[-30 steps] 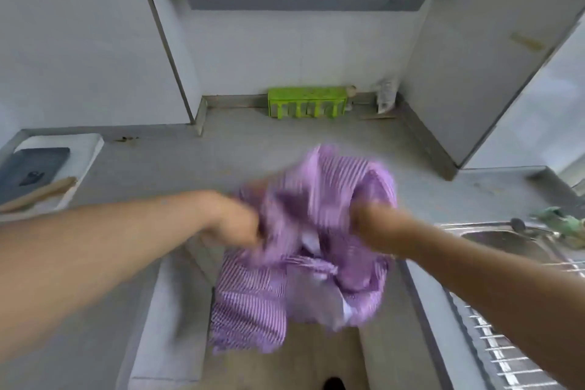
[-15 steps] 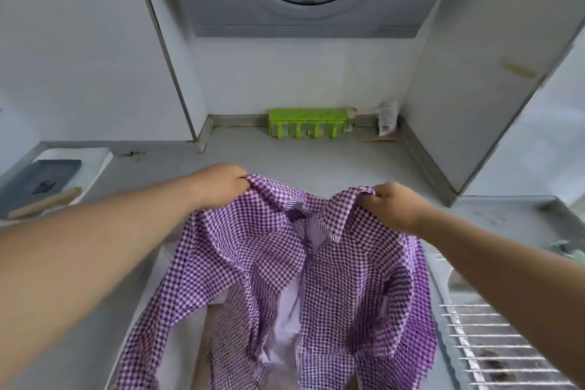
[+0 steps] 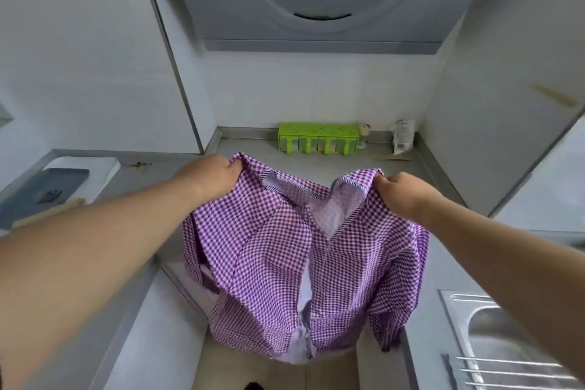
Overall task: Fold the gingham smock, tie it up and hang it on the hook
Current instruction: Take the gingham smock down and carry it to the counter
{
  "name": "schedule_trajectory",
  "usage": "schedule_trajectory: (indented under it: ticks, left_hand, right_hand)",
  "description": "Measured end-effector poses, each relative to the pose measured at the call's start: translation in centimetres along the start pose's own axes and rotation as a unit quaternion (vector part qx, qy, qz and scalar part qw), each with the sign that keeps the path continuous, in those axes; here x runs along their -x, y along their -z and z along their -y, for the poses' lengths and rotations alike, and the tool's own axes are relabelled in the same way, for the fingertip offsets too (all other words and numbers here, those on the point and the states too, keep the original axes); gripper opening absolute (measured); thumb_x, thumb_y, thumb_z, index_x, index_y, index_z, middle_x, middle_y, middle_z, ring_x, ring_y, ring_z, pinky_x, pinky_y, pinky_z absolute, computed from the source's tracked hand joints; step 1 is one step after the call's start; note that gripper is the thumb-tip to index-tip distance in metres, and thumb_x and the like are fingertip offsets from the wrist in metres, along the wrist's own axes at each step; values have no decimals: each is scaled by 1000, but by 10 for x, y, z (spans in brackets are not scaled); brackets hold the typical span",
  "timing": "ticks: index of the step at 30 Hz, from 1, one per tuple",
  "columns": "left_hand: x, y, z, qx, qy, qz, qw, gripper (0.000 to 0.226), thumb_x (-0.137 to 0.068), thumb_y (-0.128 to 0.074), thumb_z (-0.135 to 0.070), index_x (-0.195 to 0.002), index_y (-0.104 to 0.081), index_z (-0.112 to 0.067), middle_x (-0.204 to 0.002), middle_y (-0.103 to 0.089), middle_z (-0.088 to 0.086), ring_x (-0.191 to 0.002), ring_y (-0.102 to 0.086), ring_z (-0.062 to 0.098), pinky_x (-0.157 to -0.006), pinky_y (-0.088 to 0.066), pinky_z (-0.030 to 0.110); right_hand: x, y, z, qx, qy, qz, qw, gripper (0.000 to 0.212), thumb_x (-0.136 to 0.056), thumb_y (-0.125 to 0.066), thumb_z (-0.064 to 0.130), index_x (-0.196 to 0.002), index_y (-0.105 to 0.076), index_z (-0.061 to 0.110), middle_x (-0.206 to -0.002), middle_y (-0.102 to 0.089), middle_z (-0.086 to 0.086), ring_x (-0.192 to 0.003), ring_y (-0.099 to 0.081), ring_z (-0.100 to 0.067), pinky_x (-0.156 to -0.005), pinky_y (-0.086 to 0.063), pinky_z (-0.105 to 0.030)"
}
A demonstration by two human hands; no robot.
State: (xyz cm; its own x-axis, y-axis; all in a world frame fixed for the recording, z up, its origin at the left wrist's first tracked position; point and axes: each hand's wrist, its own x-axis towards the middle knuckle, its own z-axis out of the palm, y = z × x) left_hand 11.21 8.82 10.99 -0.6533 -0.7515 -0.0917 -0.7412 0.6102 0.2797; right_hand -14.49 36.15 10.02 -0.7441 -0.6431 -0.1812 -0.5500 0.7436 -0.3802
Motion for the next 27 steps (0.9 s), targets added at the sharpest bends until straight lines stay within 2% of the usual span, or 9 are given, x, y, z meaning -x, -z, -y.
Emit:
schedule_trajectory:
  ticks: [6,10,15,22,24,27]
  left_hand:
    - [-67,-1,32,0,-5,20,1000,78,-109,-20,-59,-91,-72,-5,-92,-74,22,-82,-73,33,-84,-59,46]
    - [-108,-4,50,7,-15,43,999,79,-110,-18,-58,-87,-72,-5,-87,-73,21,-79,-72,31,-80,-57,41]
    - [-153,-11,73,18,-25,66,997,81,-109,-17,-61,-82,-70,-6,-79,-70,16,-77,-72,31,-81,-60,42]
    - [-201,-36,79,-9,-19,79,997,80,-107,-13,-63,-89,-71,-12,-85,-72,10,-78,-71,25,-87,-59,41]
    - [-215,-46,80,3,-21,86,996,80,-107,-14,-62,-89,-71,-9,-77,-66,8,-74,-72,30,-79,-60,42]
    - [-235,-58,79,5,-20,89,996,79,-109,-15,-59,-84,-70,-7,-74,-66,14,-78,-74,35,-80,-63,49]
  right_hand:
    - [-63,-15,33,66,5,-9,998,66,-108,-28,53,-75,-64,9,-75,-65,-10,-71,-62,-24,-67,-44,-34]
    - [-99,-26,45,105,-5,-21,994,48,-105,-32,45,-79,-61,16,-82,-65,-6,-75,-62,-24,-68,-48,-35]
    - [-127,-42,61,103,-10,-37,994,28,-101,-38,42,-89,-59,28,-84,-63,1,-79,-63,-24,-69,-49,-34]
    - [-171,-55,64,123,-19,-22,992,24,-104,-37,37,-90,-53,27,-89,-63,-3,-81,-59,-28,-71,-45,-34]
    - [-187,-60,61,132,-20,-21,991,28,-103,-36,40,-89,-55,27,-92,-67,-5,-83,-62,-29,-70,-47,-36]
    - [-212,-69,53,142,-16,-7,990,32,-102,-34,41,-88,-59,26,-95,-71,-5,-84,-65,-30,-74,-54,-39]
